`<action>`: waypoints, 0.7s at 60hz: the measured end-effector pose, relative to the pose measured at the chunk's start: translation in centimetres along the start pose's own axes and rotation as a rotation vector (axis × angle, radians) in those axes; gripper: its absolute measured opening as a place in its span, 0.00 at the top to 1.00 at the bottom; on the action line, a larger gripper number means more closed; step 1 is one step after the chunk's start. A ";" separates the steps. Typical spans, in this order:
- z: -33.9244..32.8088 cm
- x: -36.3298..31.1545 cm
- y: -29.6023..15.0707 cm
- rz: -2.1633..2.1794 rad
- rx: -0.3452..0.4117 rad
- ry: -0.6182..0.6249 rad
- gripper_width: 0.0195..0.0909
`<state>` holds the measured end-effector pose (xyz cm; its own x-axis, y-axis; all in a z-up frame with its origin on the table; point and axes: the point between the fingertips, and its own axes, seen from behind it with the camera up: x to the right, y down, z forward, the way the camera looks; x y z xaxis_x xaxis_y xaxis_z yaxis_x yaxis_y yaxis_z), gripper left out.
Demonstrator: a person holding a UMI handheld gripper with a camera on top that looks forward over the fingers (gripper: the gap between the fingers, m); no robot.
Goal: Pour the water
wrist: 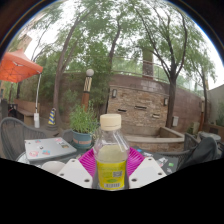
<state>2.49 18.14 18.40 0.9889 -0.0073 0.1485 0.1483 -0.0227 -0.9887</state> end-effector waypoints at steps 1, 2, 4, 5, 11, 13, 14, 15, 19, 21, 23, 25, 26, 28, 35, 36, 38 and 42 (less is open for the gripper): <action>-0.2 -0.2 1.0 0.093 -0.016 -0.021 0.77; -0.3 -0.3 1.9 0.169 -0.030 -0.035 0.77; 0.0 -1.1 5.0 0.278 -0.061 -0.049 0.77; -0.1 -1.0 5.9 0.302 -0.072 -0.049 0.76; -0.3 1.0 8.0 0.339 -0.138 -0.053 0.77; -0.2 0.8 8.5 0.341 -0.140 -0.063 0.76; -0.3 0.7 8.7 0.333 -0.138 -0.064 0.76; -0.1 0.9 8.8 0.322 -0.135 -0.063 0.77; -0.4 -1.0 9.5 0.286 -0.120 -0.085 0.77; -0.4 -1.6 9.5 0.259 -0.115 -0.104 0.77; 0.2 -2.8 11.2 0.224 -0.116 -0.109 0.77; 0.3 -2.8 12.2 0.188 -0.144 -0.103 0.77; 0.0 -3.0 12.2 0.166 -0.147 -0.102 0.77; 0.2 -3.0 11.8 0.140 -0.119 -0.100 0.77; -0.1 -1.3 10.5 0.158 -0.132 -0.087 0.71; 0.0 -1.2 10.6 0.166 -0.132 -0.085 0.69; 0.1 -1.1 10.5 0.178 -0.128 -0.086 0.62; -0.3 -0.7 11.2 0.174 -0.161 -0.074 0.46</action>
<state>3.47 17.56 7.27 0.9984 0.0478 -0.0312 -0.0218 -0.1862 -0.9823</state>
